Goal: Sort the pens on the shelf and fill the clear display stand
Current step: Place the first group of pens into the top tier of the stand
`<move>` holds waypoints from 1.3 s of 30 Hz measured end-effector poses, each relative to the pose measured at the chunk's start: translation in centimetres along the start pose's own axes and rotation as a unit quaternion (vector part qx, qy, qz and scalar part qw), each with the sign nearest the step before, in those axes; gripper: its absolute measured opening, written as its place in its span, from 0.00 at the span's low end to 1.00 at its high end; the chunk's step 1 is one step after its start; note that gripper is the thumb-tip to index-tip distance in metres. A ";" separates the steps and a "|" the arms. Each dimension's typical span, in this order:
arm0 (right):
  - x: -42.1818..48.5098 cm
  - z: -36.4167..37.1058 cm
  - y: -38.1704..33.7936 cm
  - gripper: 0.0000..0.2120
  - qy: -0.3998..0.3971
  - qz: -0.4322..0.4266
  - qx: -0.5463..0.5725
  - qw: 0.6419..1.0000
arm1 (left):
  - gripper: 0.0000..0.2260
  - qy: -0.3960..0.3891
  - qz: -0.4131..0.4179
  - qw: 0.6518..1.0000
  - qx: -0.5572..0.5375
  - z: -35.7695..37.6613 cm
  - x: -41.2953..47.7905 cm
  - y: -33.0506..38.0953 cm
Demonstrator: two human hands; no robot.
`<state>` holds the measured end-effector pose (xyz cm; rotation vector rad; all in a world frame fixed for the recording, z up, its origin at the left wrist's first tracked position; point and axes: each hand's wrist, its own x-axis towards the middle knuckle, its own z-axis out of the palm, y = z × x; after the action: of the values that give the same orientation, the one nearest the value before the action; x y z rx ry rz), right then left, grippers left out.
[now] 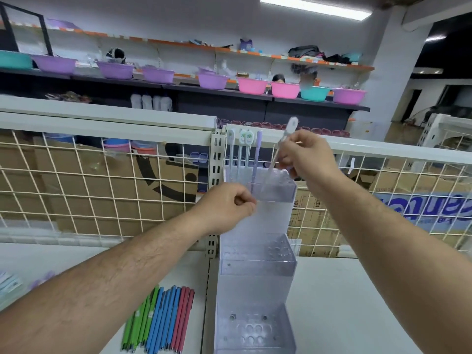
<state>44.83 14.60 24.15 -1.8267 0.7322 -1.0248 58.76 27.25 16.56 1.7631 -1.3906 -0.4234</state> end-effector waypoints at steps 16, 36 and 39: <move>3.8 1.7 -0.6 0.05 0.085 -0.029 -0.075 0.993 | 0.04 0.003 0.016 0.998 0.059 -0.7 -0.2 -1.4; 3.8 2.0 0.7 0.06 -0.005 -0.042 -0.217 0.975 | 0.06 -0.002 0.027 0.998 0.063 -1.1 -0.2 -1.3; 3.7 2.1 0.7 0.05 -0.014 -0.051 -0.234 0.971 | 0.06 -0.002 0.025 0.998 0.062 -1.1 -0.2 -1.3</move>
<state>48.45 12.15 24.22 -2.2972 0.9284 -0.9438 60.25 27.90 16.18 1.8230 -1.4882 -0.3190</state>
